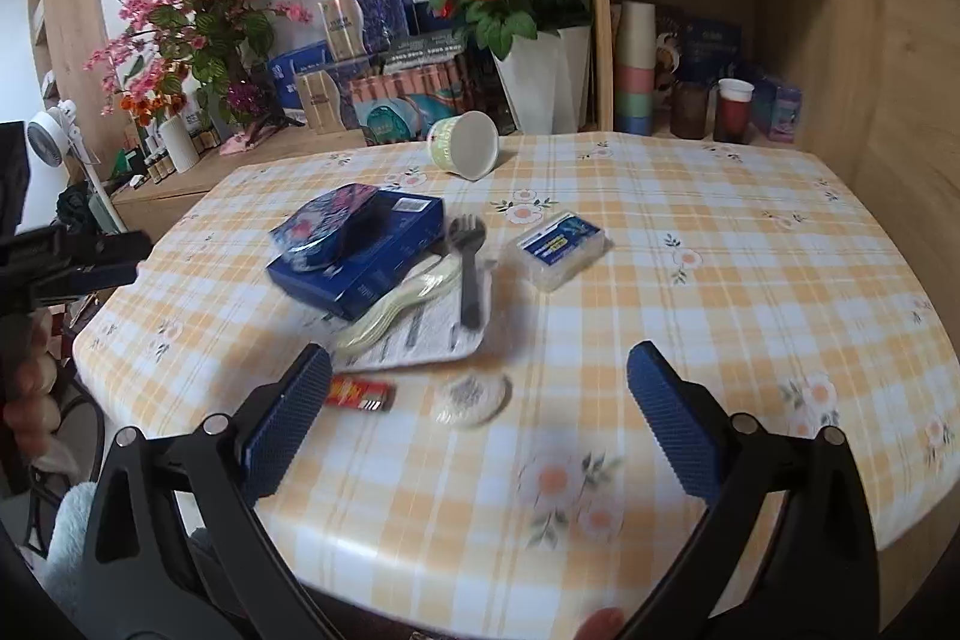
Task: Collect trash
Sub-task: 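Move the left gripper toward the wrapper on the blue box while the right returns to the table, then grasp the blue snack bag on the blue box with the left gripper, then grasp the tipped green yogurt cup with the right gripper while the left holds the blue bag, then carry the yogurt cup to the bin and open the right gripper while the left holds the blue bag, then carry the blue snack bag over the bin and open the left gripper, then grasp the black spork in its clear wrapper with the right gripper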
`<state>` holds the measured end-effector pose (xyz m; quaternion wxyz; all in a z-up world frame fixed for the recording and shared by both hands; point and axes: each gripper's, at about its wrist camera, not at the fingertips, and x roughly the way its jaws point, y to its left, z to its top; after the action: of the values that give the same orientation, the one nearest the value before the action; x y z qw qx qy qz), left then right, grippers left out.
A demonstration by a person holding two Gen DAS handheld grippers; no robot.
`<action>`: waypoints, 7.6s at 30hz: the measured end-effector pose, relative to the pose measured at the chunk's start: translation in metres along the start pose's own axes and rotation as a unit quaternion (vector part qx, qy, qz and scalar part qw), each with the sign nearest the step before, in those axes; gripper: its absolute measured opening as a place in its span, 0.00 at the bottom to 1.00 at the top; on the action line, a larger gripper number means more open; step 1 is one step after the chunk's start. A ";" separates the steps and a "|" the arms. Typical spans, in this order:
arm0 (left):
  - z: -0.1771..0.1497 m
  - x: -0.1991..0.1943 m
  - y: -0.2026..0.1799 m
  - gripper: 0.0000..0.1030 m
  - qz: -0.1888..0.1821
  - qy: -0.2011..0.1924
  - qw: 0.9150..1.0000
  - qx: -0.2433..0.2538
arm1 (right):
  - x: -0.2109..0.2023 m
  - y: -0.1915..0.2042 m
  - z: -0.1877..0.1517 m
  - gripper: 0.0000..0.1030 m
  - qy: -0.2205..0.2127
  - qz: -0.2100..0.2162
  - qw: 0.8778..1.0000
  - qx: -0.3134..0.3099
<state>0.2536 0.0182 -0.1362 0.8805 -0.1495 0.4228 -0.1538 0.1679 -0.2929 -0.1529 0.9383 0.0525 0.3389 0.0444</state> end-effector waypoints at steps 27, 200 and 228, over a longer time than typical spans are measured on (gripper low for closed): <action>0.059 0.166 0.057 0.32 -0.202 0.120 0.956 -0.176 | 0.082 -0.029 0.045 0.94 0.054 0.004 0.999 0.005; -0.217 -0.110 -0.024 0.60 -0.102 -0.014 0.995 0.016 | -0.106 0.026 -0.134 0.95 -0.087 0.003 0.996 0.017; -0.127 -0.124 -0.005 0.94 0.058 -0.150 0.982 0.102 | -0.063 -0.006 -0.053 0.95 -0.056 -0.016 0.998 -0.015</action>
<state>0.0788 0.0463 -0.1239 0.9518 -0.0560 0.2765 -0.1207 0.0858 -0.3027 -0.1547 0.9570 0.0350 0.2863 0.0312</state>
